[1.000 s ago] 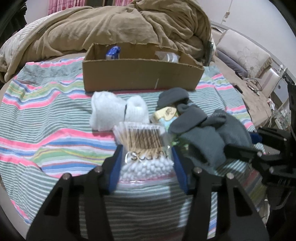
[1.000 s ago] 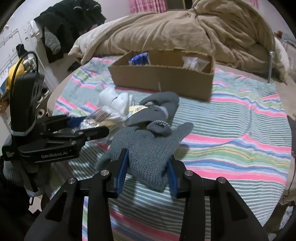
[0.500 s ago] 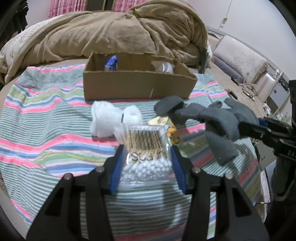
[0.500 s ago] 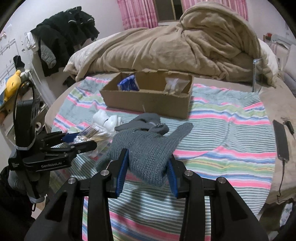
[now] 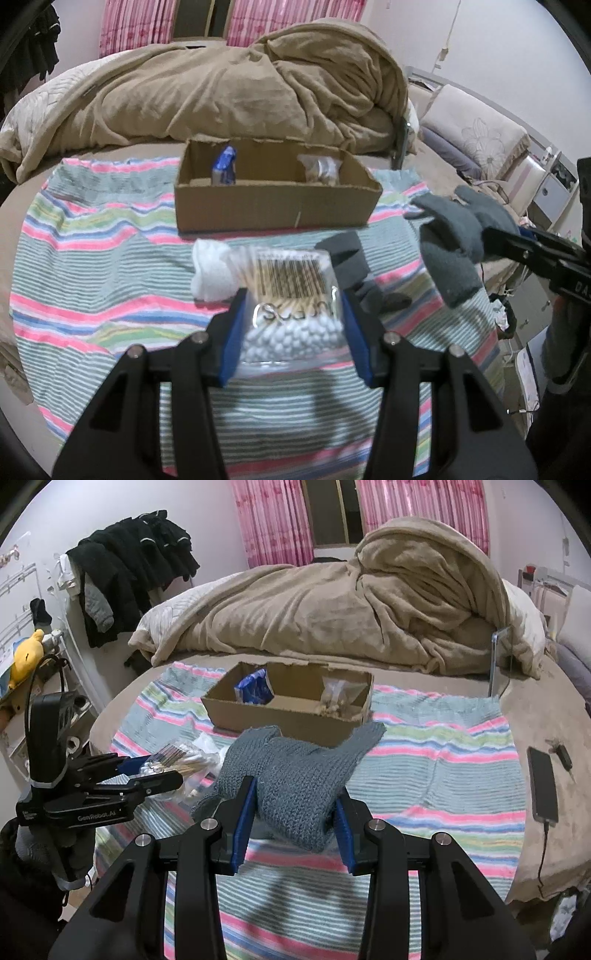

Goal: Organize objects
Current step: 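Carry the swab bag with the left tool while the right carries the knit glove to the box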

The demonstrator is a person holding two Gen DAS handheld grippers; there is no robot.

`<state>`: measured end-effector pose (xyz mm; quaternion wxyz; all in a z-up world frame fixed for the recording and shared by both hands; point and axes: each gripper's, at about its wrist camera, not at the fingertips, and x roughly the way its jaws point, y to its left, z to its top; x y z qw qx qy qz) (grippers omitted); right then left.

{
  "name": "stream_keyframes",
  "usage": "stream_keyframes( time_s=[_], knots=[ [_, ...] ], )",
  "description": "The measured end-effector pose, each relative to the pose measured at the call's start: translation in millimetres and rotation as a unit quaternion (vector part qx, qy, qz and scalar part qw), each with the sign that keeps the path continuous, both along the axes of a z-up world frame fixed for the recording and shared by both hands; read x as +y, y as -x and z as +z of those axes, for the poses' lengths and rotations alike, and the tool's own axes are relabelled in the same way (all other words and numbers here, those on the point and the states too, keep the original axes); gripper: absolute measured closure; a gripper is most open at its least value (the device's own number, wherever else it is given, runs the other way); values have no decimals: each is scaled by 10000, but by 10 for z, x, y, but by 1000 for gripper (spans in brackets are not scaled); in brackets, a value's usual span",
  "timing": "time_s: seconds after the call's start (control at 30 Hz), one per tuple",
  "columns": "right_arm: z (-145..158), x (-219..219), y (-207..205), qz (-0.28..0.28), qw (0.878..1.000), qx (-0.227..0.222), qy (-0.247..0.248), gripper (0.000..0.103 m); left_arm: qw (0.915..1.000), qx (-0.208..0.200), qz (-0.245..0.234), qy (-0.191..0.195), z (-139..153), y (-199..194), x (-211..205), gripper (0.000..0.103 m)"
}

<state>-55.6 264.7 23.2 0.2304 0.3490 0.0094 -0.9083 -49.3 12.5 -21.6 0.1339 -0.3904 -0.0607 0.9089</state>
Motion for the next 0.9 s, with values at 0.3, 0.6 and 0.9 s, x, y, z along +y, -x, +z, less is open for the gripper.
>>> stream_keyframes(
  time_s=[0.3, 0.6, 0.9],
  knots=[
    [182, -45, 127, 27, 9997, 249, 68, 62, 9996, 260, 124, 8, 207, 77, -105, 53],
    [299, -130, 344, 34, 9991, 409, 73, 62, 9984, 555, 133, 28, 437, 224, -146, 53],
    [341, -238, 547, 84, 9988, 483, 92, 62, 9973, 700, 230, -31, 528, 453, -249, 53]
  ],
)
